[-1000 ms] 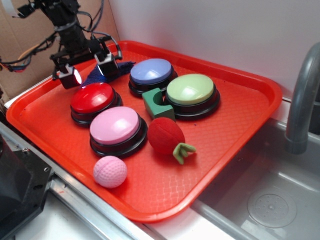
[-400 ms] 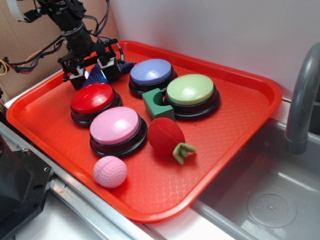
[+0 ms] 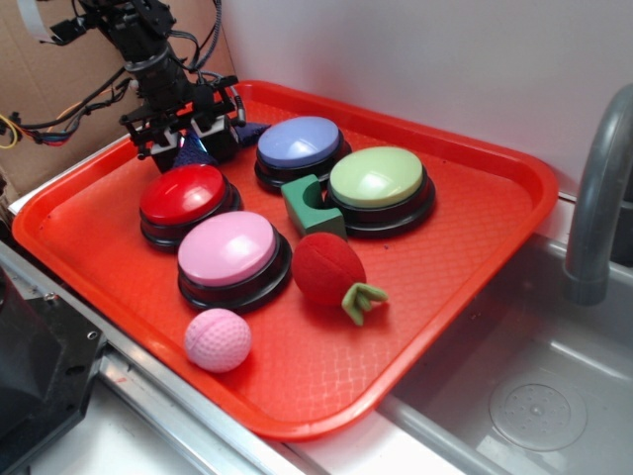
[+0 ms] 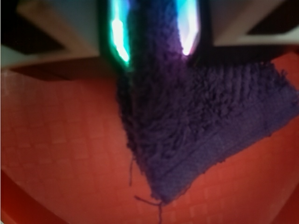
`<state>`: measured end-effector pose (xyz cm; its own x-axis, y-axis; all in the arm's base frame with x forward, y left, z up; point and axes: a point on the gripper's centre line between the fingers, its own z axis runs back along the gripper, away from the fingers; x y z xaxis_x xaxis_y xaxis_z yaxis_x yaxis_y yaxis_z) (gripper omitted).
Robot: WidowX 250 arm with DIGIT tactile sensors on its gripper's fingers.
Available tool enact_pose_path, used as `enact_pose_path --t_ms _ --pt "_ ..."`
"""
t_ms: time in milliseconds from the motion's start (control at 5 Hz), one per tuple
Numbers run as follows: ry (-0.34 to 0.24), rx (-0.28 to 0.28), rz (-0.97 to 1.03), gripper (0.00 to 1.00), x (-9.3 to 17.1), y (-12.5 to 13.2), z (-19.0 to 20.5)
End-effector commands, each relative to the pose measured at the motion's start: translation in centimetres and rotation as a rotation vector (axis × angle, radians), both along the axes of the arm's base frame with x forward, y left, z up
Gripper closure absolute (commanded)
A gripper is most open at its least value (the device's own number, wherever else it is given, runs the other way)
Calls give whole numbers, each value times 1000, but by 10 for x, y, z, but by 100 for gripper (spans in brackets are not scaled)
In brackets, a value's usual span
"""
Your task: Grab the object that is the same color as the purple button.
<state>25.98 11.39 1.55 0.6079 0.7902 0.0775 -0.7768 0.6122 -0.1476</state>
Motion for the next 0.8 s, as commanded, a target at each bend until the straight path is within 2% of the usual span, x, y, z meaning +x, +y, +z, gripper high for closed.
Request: enact_pose_path --t_ms 0,200,400,600 --pt "-15 42 -113 100 -4 3 23" --pt "0 67 -300 100 -4 -2 53" --pt "38 108 -385 100 -7 -16 78" --pt "80 163 -587 100 -18 -41 112"
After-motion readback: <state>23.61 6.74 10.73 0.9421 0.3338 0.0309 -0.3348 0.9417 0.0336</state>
